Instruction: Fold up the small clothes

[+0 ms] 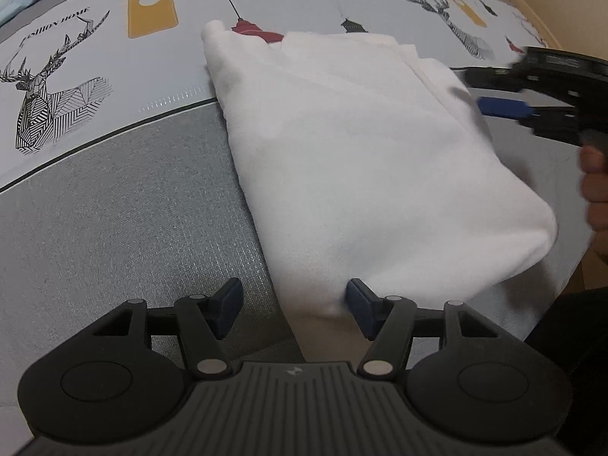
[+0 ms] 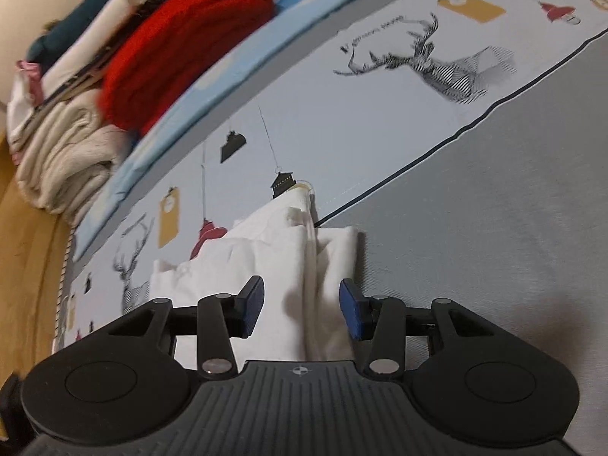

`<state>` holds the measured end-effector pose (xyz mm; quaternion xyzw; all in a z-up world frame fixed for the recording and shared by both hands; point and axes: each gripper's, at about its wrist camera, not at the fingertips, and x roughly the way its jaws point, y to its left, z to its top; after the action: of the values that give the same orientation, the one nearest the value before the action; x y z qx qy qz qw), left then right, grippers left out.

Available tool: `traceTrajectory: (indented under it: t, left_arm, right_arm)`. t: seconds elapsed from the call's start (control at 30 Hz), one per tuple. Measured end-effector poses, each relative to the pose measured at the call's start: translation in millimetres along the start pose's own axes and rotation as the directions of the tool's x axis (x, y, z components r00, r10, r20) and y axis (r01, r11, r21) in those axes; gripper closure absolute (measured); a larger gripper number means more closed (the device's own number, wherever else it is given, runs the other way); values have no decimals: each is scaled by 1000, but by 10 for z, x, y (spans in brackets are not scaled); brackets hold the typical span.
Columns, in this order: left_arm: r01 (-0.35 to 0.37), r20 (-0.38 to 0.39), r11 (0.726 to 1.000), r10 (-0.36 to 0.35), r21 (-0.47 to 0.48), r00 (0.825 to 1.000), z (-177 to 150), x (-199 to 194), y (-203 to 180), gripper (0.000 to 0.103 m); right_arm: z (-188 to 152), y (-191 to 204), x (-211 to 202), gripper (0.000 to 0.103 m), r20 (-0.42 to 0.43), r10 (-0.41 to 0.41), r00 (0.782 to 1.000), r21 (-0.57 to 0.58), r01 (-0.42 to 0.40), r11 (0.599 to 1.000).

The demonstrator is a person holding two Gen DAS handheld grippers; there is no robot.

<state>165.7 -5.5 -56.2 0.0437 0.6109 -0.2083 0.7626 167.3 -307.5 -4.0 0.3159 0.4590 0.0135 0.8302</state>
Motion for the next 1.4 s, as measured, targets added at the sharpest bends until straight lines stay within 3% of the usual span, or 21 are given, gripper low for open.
traceTrajectory:
  t: [0.07, 0.1, 0.13, 0.27, 0.33, 0.37, 0.43, 0.5, 0.57, 0.63, 0.7, 0.77, 0.87, 0.9, 0.97, 1.03, 1.07, 1.1, 1.2, 1.3, 1.4]
  left_arm:
    - [6, -1, 1000, -6, -2, 1000, 0, -4, 28, 36]
    - [8, 0, 1000, -8, -1, 1000, -15, -4, 43, 36]
    - [10, -1, 1000, -10, 0, 1000, -25, -1, 55, 36]
    - [15, -7, 1000, -15, 24, 1000, -54, 26, 63, 33]
    - [16, -9, 999, -15, 29, 1000, -59, 29, 48, 33]
    - [10, -11, 999, -10, 36, 1000, -64, 28, 38, 33]
    - [10, -6, 999, -10, 36, 1000, -59, 18, 46, 34]
    - [33, 16, 999, -33, 7, 999, -32, -29, 78, 34]
    - [60, 72, 998, -58, -34, 996, 10, -121, 134, 34]
    - [82, 135, 992, -69, -92, 988, 56, -200, 213, 34]
    - [115, 171, 983, -90, -144, 981, 103, -227, 283, 34]
    - [139, 193, 974, -103, -180, 976, 153, -221, 311, 34]
    - [153, 212, 960, -103, -234, 972, 205, -181, 324, 34]
    - [155, 215, 955, -100, -254, 972, 224, -158, 348, 34]
    - [172, 228, 938, -105, -301, 968, 245, -105, 390, 34]
    - [185, 215, 921, -114, -343, 970, 253, -34, 431, 35]
    - [183, 202, 919, -117, -349, 972, 262, 10, 448, 43]
    - [170, 181, 926, -113, -338, 977, 265, 62, 446, 54]
    - [119, 123, 939, -83, -324, 989, 253, 164, 433, 55]
    - [152, 156, 921, -101, -360, 983, 267, 111, 511, 52]
    - [183, 194, 897, -112, -402, 975, 288, 80, 605, 40]
  right_arm:
    - [-14, 98, 142, 61, -5, -20, 1000, -21, 20, 1000]
    - [-14, 156, 194, 73, -5, -22, 1000, -42, 21, 999]
    - [-31, 198, 197, 99, 6, -22, 1000, -64, 23, 998]
    - [-11, 293, -62, 101, 205, 38, 978, -99, -18, 995]
    - [-2, 225, 9, 101, 191, -91, 977, -87, 109, 990]
    - [-12, 158, 110, 100, 132, -165, 977, -74, 176, 982]
    - [-35, 86, 200, 97, 56, -198, 979, -62, 202, 977]
    - [-55, 126, 85, 88, 115, -201, 973, -85, 211, 974]
    - [-73, 197, -83, 67, 185, -175, 967, -129, 200, 971]
    - [-99, 205, -212, 56, 183, -114, 977, -148, 142, 979]
    - [-138, 181, -269, 57, 107, -38, 994, -170, 56, 984]
    - [-221, 168, -236, 55, -25, 2, 1000, -234, -8, 972]
    - [-421, 154, -105, 56, -179, -96, 979, -384, 21, 923]
    - [-456, 142, -79, 57, -204, -116, 972, -411, 22, 912]
    - [-441, 92, -118, 85, -232, -72, 970, -406, -30, 914]
    - [-392, 47, -212, 89, -227, -13, 974, -380, -76, 922]
    - [-365, 11, -246, 90, -230, 5, 973, -364, -90, 927]
    - [-369, 3, -278, 90, -233, 1, 973, -353, -85, 932]
    - [-430, -28, -155, 87, -263, -89, 961, -369, -15, 929]
    - [-403, 9, -186, 75, -231, -91, 969, -357, 3, 934]
    - [-267, 47, -241, 43, -119, -74, 990, -282, 38, 959]
